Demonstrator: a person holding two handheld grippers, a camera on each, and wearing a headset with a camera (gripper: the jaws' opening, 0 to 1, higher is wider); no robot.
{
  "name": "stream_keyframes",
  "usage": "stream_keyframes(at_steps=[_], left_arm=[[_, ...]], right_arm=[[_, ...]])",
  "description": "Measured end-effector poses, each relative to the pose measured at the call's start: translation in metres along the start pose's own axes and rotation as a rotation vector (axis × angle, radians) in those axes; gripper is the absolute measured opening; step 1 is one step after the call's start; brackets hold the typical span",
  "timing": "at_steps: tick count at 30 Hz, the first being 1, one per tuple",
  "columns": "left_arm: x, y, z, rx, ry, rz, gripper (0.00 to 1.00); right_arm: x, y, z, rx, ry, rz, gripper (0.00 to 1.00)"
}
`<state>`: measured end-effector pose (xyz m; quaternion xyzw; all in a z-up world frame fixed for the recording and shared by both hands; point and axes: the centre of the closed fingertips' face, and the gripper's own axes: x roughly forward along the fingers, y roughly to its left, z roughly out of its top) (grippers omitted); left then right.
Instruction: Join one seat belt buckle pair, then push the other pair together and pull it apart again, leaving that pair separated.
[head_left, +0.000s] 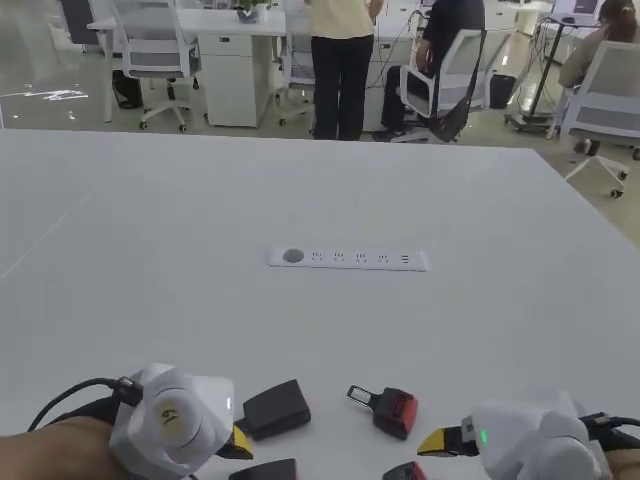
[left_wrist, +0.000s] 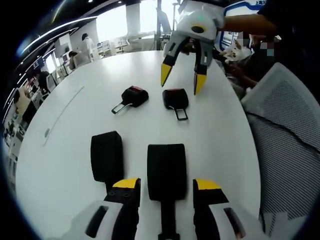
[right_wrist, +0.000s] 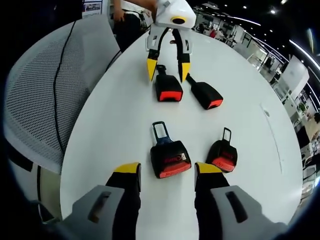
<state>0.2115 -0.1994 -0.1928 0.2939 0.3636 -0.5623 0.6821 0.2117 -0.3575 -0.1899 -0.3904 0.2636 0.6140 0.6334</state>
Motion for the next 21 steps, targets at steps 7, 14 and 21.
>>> stream_keyframes(at_steps=[7, 14, 21], left_arm=[[0.006, -0.001, 0.001, 0.038, 0.036, -0.026, 0.40], [0.011, 0.000, -0.003, 0.067, 0.062, -0.043, 0.37], [0.013, -0.002, -0.005, 0.067, 0.077, -0.064, 0.35]], right_arm=[[0.007, 0.000, -0.001, -0.062, 0.049, 0.056, 0.35], [0.013, -0.005, -0.003, -0.076, 0.064, 0.100, 0.31], [0.014, -0.004, -0.004, -0.049, 0.070, 0.111, 0.32]])
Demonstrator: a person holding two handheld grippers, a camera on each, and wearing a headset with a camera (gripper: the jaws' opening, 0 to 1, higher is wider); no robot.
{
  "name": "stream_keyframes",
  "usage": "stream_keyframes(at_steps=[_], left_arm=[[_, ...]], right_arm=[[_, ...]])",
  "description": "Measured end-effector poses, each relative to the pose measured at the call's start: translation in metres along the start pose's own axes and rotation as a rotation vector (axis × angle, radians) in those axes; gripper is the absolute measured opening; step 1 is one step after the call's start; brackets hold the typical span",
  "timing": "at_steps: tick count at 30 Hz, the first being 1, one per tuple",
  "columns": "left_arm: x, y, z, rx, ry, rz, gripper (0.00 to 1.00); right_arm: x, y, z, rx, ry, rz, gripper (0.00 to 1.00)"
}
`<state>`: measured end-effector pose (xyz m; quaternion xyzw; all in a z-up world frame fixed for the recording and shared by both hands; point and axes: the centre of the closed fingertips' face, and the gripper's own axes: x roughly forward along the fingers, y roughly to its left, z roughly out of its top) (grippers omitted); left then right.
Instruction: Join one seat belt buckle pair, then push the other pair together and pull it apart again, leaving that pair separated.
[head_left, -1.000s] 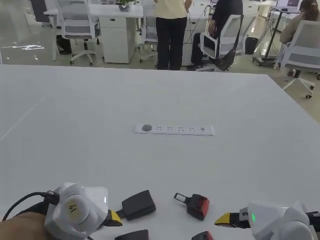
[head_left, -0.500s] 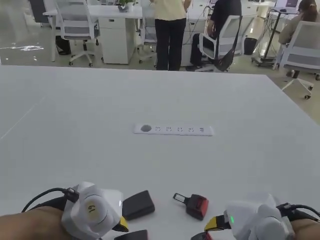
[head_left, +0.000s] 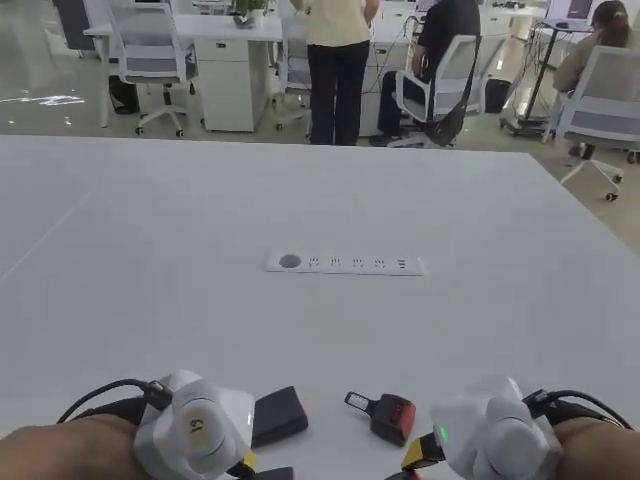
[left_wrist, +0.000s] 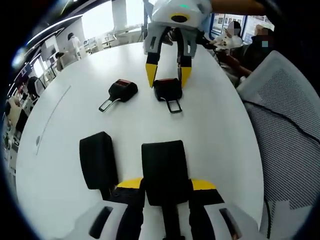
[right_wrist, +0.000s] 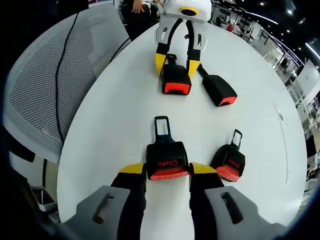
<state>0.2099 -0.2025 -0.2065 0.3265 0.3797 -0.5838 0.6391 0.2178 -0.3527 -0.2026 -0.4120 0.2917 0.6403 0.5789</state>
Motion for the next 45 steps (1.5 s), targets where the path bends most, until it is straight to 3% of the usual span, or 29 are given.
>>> stream_keyframes(at_steps=[8, 32, 45], left_arm=[[0.002, -0.003, 0.000, 0.032, 0.017, -0.016, 0.34], [0.003, -0.003, -0.001, 0.070, 0.006, -0.043, 0.34], [0.003, -0.003, -0.001, 0.065, 0.014, -0.043, 0.34]], right_arm=[[0.001, -0.001, -0.002, 0.046, -0.002, -0.008, 0.31], [0.005, 0.000, 0.003, 0.173, 0.006, -0.051, 0.31], [0.009, 0.003, 0.017, 0.247, -0.019, -0.065, 0.31]])
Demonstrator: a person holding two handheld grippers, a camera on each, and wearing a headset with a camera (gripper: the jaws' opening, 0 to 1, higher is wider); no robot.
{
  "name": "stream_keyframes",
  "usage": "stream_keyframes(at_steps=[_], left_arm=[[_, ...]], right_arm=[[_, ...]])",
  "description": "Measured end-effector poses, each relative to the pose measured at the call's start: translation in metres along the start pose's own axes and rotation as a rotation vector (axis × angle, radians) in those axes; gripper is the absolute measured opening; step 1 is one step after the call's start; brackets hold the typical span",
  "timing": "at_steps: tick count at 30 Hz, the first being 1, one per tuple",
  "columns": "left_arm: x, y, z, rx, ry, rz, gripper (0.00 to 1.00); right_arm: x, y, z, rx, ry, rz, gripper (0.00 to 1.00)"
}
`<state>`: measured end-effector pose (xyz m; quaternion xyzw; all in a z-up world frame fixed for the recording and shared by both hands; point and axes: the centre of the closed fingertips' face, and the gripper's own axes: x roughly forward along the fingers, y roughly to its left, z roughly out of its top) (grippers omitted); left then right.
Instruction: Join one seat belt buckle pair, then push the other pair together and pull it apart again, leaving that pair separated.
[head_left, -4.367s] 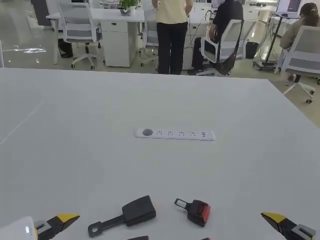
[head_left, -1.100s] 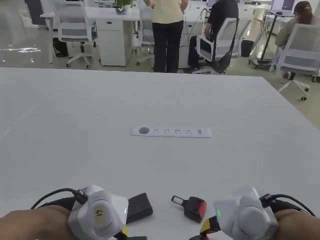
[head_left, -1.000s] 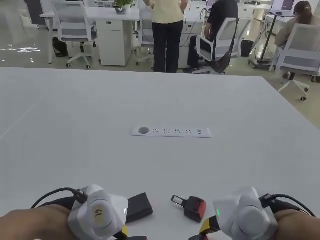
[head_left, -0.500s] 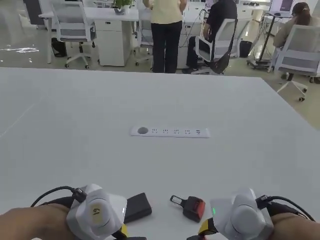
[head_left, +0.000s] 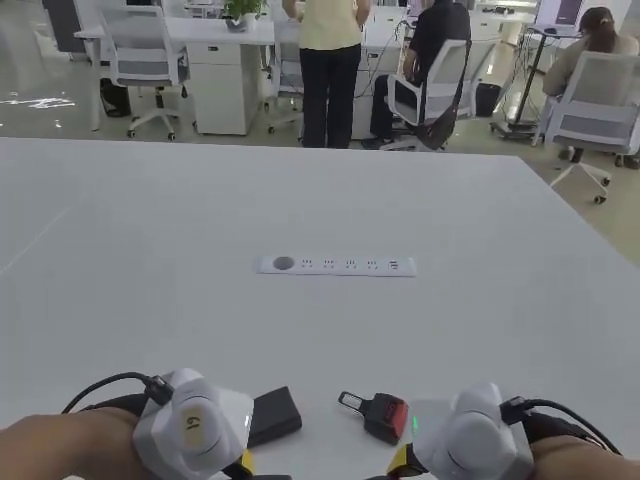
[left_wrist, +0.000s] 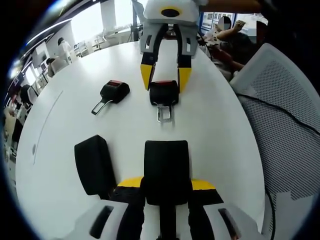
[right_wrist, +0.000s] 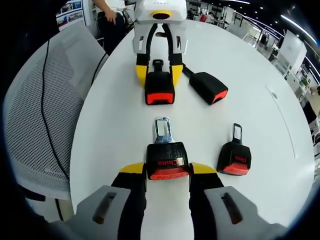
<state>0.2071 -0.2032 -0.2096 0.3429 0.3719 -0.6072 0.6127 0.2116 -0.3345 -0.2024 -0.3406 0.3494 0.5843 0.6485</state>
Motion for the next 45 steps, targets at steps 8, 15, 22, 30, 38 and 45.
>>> stream_keyframes(at_steps=[8, 15, 22, 30, 38, 45], left_arm=[[0.000, -0.001, 0.001, -0.002, 0.007, 0.000, 0.34], [0.000, -0.001, 0.001, -0.002, 0.010, 0.000, 0.34], [0.000, -0.001, 0.001, 0.001, 0.015, -0.003, 0.34], [0.000, -0.001, 0.001, 0.002, 0.016, -0.004, 0.34], [0.000, -0.001, 0.000, 0.002, 0.016, -0.004, 0.34], [0.000, 0.001, -0.002, 0.003, 0.017, -0.004, 0.34]], right_arm=[[0.004, 0.002, 0.009, 0.014, -0.011, -0.011, 0.31], [0.009, 0.002, 0.016, 0.015, -0.017, -0.011, 0.31], [0.010, 0.004, 0.019, 0.006, -0.017, -0.008, 0.30], [0.012, 0.004, 0.018, -0.005, -0.010, 0.002, 0.30], [0.013, 0.007, 0.025, 0.015, -0.011, 0.011, 0.30], [0.014, 0.007, 0.028, -0.001, 0.001, 0.020, 0.30]])
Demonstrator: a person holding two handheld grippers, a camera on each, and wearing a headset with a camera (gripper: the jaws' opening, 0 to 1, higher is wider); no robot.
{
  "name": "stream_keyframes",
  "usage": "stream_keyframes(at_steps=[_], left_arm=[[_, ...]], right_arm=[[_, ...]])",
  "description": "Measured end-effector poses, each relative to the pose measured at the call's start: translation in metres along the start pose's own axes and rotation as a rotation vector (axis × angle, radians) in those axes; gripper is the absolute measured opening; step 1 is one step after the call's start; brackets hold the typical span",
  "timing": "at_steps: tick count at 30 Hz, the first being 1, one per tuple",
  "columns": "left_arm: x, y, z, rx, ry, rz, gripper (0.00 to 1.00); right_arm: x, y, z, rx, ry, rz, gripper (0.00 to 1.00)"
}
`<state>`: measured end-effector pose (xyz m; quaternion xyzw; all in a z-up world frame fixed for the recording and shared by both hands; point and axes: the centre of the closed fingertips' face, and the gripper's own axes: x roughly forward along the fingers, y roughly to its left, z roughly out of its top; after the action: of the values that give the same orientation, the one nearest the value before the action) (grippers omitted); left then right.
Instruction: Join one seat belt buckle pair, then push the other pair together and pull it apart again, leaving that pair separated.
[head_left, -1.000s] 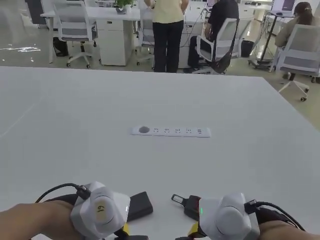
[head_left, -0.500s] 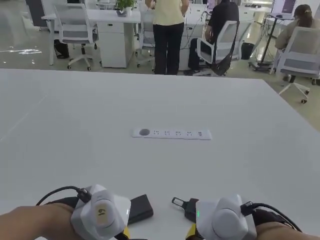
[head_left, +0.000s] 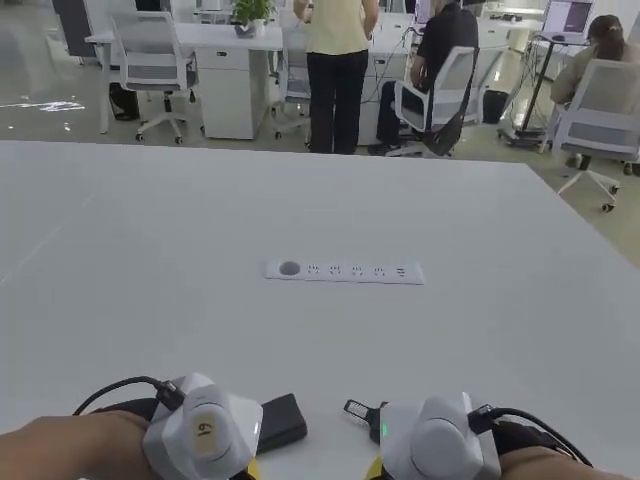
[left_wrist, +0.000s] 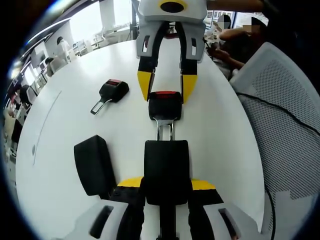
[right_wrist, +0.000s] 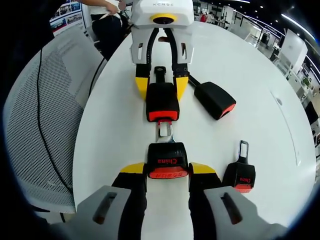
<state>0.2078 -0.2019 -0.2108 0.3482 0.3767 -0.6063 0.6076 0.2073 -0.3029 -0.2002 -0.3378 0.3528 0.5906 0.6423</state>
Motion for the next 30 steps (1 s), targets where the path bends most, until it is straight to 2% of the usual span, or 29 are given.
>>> stream_keyframes(at_steps=[10, 22, 30], left_arm=[[0.000, -0.001, 0.001, 0.001, -0.001, -0.002, 0.34], [-0.001, -0.001, 0.001, -0.003, 0.002, -0.003, 0.34], [0.000, -0.001, 0.000, -0.002, 0.002, -0.003, 0.34]], right_arm=[[0.003, 0.000, 0.005, -0.012, 0.000, 0.003, 0.30], [0.007, 0.001, 0.015, -0.018, -0.026, 0.004, 0.30], [0.006, 0.001, 0.016, -0.033, -0.018, 0.008, 0.29]])
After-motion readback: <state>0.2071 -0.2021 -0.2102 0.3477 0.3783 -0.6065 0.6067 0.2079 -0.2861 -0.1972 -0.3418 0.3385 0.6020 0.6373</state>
